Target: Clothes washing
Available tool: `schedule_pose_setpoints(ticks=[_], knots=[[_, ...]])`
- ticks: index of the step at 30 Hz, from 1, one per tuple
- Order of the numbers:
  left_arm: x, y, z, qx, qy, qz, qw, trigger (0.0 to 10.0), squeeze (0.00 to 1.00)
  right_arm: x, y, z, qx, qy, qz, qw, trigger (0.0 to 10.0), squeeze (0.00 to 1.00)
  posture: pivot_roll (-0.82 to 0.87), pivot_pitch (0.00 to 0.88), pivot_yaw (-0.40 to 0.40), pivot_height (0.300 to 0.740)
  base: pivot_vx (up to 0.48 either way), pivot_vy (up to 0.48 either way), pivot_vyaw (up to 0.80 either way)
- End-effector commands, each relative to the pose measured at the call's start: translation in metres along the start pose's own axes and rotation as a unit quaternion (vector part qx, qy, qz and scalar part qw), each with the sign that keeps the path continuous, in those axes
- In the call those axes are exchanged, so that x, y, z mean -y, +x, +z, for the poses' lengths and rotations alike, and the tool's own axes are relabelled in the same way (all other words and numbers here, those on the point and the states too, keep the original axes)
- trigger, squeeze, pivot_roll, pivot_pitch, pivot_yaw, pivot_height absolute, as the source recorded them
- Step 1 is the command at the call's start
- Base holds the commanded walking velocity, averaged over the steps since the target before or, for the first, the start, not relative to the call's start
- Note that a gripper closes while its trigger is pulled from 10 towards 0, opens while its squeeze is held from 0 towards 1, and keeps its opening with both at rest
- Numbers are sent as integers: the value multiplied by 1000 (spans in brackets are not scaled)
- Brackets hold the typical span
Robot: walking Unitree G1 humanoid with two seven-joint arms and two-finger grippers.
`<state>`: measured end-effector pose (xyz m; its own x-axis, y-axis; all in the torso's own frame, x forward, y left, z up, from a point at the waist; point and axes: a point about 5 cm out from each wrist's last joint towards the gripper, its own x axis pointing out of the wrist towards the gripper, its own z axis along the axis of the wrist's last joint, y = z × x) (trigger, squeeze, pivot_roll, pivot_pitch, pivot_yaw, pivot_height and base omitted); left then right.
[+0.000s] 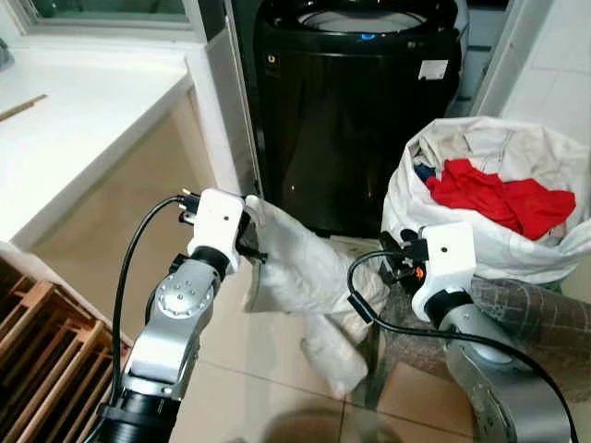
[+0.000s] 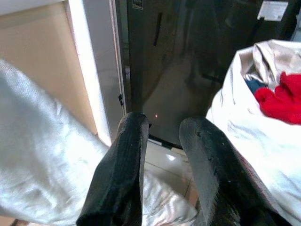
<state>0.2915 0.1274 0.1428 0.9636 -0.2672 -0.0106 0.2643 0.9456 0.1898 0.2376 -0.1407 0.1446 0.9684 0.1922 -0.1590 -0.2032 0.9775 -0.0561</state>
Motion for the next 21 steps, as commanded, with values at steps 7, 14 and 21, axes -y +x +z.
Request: schedule_pose_setpoints(ticks=[7,14,21], knots=[[-5,-7,12,20,24,26,999,10000,0,4,5,-5,-21,22,-1,1000,10000,0,-17,0,3,740,0,373,-602],[-2,-4,13,19,27,24,999,10000,0,10,4,-6,-23,32,-21,999,10000,0,-39,0,7,740,0,431,-774],[8,1,16,20,29,-4,999,10000,0,18,1,-6,-25,59,-42,997,10000,0,-59,0,11,740,0,-206,-220]])
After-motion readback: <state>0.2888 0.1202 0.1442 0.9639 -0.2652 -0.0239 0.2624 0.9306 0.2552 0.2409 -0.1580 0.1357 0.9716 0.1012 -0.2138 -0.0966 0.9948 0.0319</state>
